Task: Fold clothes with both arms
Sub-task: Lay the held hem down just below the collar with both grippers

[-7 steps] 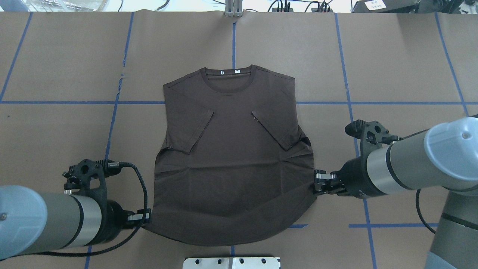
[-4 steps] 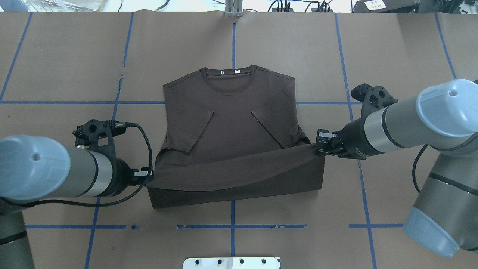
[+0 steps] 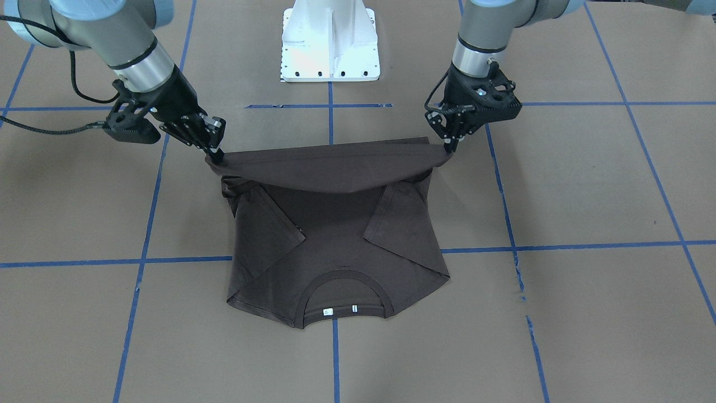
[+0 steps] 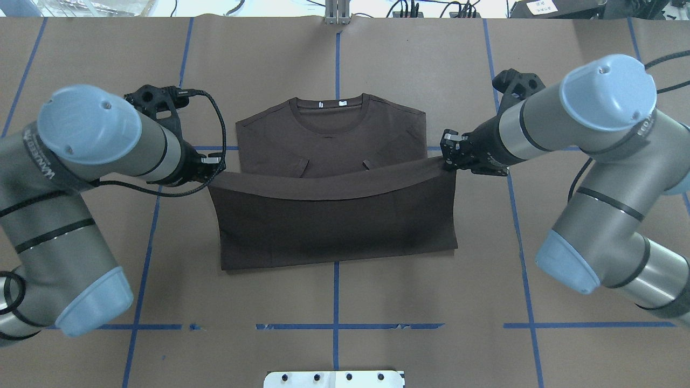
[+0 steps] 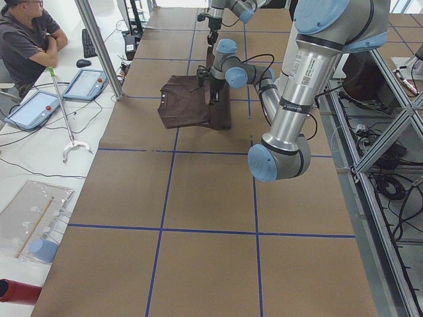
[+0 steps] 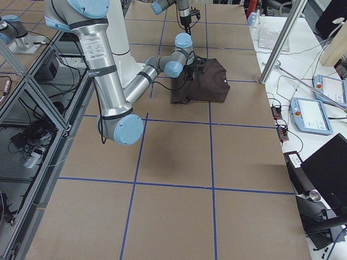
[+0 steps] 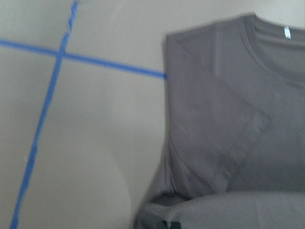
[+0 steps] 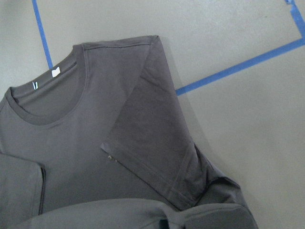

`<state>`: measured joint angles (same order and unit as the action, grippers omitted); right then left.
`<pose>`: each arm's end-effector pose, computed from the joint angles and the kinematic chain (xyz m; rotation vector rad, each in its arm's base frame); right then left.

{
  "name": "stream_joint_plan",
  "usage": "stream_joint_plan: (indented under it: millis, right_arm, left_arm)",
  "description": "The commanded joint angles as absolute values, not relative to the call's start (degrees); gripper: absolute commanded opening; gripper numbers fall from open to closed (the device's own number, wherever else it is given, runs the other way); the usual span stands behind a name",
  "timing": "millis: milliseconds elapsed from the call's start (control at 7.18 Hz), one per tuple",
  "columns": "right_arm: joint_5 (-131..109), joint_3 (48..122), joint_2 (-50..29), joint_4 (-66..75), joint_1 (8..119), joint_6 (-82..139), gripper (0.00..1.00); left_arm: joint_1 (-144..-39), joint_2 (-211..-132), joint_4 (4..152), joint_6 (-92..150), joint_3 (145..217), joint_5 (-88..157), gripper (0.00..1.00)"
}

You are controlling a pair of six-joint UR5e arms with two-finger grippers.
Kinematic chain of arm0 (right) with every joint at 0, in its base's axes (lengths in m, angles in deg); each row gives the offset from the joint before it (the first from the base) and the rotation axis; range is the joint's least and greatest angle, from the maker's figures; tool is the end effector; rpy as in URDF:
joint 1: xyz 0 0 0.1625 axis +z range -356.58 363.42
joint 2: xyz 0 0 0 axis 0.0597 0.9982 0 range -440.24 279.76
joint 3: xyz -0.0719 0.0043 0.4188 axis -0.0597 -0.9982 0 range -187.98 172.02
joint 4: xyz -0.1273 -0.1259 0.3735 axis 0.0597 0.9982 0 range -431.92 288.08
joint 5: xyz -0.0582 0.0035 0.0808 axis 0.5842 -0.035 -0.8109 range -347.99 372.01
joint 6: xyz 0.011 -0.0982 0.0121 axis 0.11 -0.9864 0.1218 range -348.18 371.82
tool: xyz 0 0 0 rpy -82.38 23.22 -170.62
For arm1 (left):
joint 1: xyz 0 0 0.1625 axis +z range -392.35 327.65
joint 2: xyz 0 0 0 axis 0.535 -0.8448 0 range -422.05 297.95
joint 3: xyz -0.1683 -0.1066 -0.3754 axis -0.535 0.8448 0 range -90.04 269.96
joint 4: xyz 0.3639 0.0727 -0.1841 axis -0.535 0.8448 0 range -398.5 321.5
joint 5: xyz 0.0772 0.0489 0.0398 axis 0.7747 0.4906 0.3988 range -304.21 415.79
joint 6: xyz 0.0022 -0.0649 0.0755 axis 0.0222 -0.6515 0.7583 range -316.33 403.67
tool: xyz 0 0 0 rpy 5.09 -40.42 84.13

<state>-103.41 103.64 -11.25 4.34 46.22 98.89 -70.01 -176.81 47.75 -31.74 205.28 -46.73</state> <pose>-0.3574 -0.4543 0.2604 0.0007 -1.0553 0.4127 0.3821 -0.4360 0.2427 0.1700 0.8168 -0.2909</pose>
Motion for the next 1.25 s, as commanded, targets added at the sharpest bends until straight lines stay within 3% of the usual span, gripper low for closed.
stream_joint_plan:
  millis: [0,418,697,1115]
  right_arm:
    - [-103.6,97.0,-14.6,4.4,49.9,98.7,0.00]
    - [-103.5,84.9,-20.8,4.3,51.9,97.4,0.00]
    - [-103.4,78.7,-25.7,4.2,52.8,97.3,0.00]
    - [-102.9,70.7,-29.5,-2.0,53.0,96.6,0.00]
  left_arm:
    - [-72.9,-179.5,53.9,-30.5,196.5,-46.8,0.00]
    - [-75.2,-180.3,64.1,-30.4,185.8,-46.7,0.00]
    - [-76.2,-181.2,65.3,-30.5,184.0,-46.7,0.00]
    - [-76.2,-186.4,69.8,-32.8,175.1,-46.3,0.00]
